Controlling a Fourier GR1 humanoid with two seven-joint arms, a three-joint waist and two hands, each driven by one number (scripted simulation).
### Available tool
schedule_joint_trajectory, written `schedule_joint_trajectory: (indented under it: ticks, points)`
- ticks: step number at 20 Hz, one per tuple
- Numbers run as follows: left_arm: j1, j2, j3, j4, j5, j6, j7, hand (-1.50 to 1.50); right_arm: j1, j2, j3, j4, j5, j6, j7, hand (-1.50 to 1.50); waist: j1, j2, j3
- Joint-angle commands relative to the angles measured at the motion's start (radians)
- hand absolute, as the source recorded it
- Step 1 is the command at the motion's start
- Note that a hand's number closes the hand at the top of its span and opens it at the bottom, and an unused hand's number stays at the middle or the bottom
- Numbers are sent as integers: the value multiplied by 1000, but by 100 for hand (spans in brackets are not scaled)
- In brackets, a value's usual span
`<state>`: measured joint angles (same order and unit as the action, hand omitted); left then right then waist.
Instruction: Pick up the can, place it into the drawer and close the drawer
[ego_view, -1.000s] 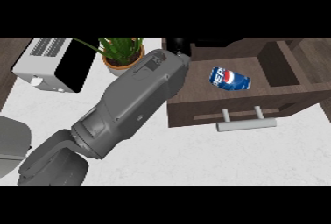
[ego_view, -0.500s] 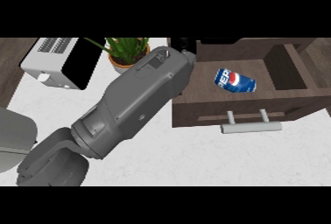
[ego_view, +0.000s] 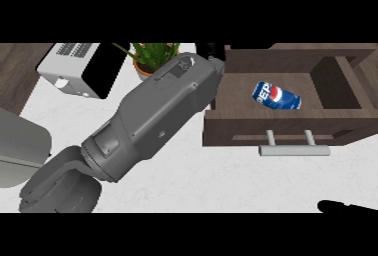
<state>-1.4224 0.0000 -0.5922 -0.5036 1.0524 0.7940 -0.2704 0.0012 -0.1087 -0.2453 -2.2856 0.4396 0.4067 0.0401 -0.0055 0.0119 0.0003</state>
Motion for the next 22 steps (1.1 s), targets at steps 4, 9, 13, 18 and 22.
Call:
schedule_joint_trajectory:
  ticks: [4, 9, 13, 18, 22]
  points:
    - [39, 0, -9, -58, -28, 20, 29, -150, -207, 8, 159, 280, 296, -164, -59, -150, 29, -7, 0]
    - [27, 59, 17, -17, -62, -6, 60, -150, -309, -7, 267, 423, 458, -212, -46, -150, 21, -7, 0]
    - [42, 91, -5, -101, -81, 44, 140, -150, -415, -43, 263, 626, 520, -265, -101, -150, 39, -12, 0]
    - [79, 129, -1, -145, -108, 28, 143, -150, -503, -80, 288, 859, 633, -334, -145, -150, 39, -9, 0]
    - [122, 213, 1, -210, -131, 14, 177, -150, -561, -26, 278, 1065, 697, -487, -145, -150, 43, -8, 0]
